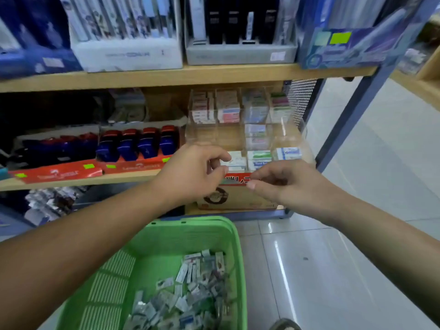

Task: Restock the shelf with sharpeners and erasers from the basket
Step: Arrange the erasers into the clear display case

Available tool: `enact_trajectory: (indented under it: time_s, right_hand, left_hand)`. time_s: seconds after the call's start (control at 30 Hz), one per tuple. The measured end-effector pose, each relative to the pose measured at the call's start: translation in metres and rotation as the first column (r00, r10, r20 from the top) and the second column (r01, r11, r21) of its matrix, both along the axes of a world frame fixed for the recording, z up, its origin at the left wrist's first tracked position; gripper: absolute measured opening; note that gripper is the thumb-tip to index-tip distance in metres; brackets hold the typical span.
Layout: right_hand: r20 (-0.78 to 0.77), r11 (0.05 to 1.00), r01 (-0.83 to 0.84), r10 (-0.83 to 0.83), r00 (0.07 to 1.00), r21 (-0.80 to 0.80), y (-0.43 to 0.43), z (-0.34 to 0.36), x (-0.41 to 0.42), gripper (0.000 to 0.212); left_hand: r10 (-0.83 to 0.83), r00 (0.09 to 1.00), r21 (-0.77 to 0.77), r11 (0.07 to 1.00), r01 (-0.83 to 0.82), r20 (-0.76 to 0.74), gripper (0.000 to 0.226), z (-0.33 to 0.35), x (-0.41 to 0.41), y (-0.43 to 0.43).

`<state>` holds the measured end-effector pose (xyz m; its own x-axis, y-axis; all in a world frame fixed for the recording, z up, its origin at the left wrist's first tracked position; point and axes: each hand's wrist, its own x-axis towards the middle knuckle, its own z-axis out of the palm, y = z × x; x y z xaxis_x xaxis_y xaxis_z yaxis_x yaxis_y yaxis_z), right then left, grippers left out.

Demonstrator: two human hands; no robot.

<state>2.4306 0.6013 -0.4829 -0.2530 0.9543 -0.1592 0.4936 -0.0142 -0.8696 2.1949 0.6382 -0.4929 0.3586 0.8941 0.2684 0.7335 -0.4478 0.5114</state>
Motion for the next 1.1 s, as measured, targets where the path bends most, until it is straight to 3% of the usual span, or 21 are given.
enact_trajectory:
  time_s: [0.07,0.13,0.2,0.3,0.37,0.43,0.47,0.6,0.7,0.77,0.83,0.93,1.0,1.1]
  right_hand:
    - [0.109,0.982,-0.188,0.188,0.976,-0.013,-0.021,-0.008,-0.017,0.022]
    - [0.266,0.945,-0.323,0.325,0.908,-0.053,-0.041,-0.026,-0.034,0.046]
    - [0.466,0.873,-0.480,0.461,0.755,-0.087,-0.059,-0.053,-0.051,0.065]
    - [0.620,0.688,-0.694,0.644,0.448,-0.213,-0.082,-0.094,-0.083,0.060]
    - [0.656,0.613,-0.724,0.693,0.300,-0.316,-0.088,-0.126,-0.107,0.067]
    - [0.662,0.602,-0.683,0.714,0.228,-0.414,-0.087,-0.166,-0.130,0.081]
    - [0.649,0.626,-0.638,0.719,0.249,-0.449,-0.085,-0.186,-0.141,0.088]
    - [0.596,0.783,-0.398,0.623,0.508,-0.478,-0.079,-0.253,-0.167,0.115]
    - [0.596,0.821,-0.288,0.560,0.576,-0.493,-0.084,-0.293,-0.175,0.144]
    - [0.629,0.826,-0.275,0.555,0.544,-0.492,-0.087,-0.314,-0.181,0.155]
    - [0.696,0.829,-0.314,0.559,0.450,-0.463,-0.089,-0.325,-0.185,0.157]
    - [0.773,0.824,-0.411,0.535,0.341,-0.389,-0.087,-0.332,-0.190,0.139]
    - [0.762,0.799,-0.458,0.559,0.328,-0.389,-0.091,-0.337,-0.192,0.130]
    - [0.722,0.782,-0.466,0.593,0.355,-0.414,-0.092,-0.343,-0.192,0.125]
  left_hand:
    - [0.014,0.999,-0.073,0.997,-0.011,0.033,0.010,-0.012,-0.023,-0.033]
    - [0.075,0.995,-0.241,0.969,-0.058,0.060,0.008,-0.038,-0.045,-0.062]
    - [0.093,0.994,-0.425,0.899,-0.106,-0.052,0.020,-0.079,-0.065,-0.089]
    - [0.033,0.982,-0.640,0.754,-0.147,-0.188,0.031,-0.149,-0.092,-0.127]
    - [0.080,0.977,-0.690,0.696,-0.197,-0.198,0.030,-0.188,-0.106,-0.151]
    - [0.122,0.966,-0.707,0.661,-0.251,-0.229,0.032,-0.215,-0.118,-0.168]
    - [0.129,0.961,-0.710,0.651,-0.267,-0.243,0.033,-0.225,-0.124,-0.174]
    - [0.160,0.949,-0.726,0.613,-0.312,-0.272,0.034,-0.248,-0.150,-0.184]
    - [0.219,0.940,-0.731,0.591,-0.341,-0.261,0.036,-0.258,-0.160,-0.185]
    - [0.236,0.939,-0.731,0.590,-0.343,-0.250,0.035,-0.262,-0.161,-0.184]
    - [0.225,0.939,-0.731,0.590,-0.343,-0.260,0.034,-0.268,-0.160,-0.181]
    - [0.140,0.935,-0.721,0.604,-0.341,-0.325,0.041,-0.278,-0.161,-0.169]
    - [0.025,0.908,-0.685,0.648,-0.333,-0.418,0.056,-0.285,-0.160,-0.157]
    - [-0.173,0.831,-0.677,0.676,-0.291,-0.529,0.099,-0.302,-0.152,-0.143]
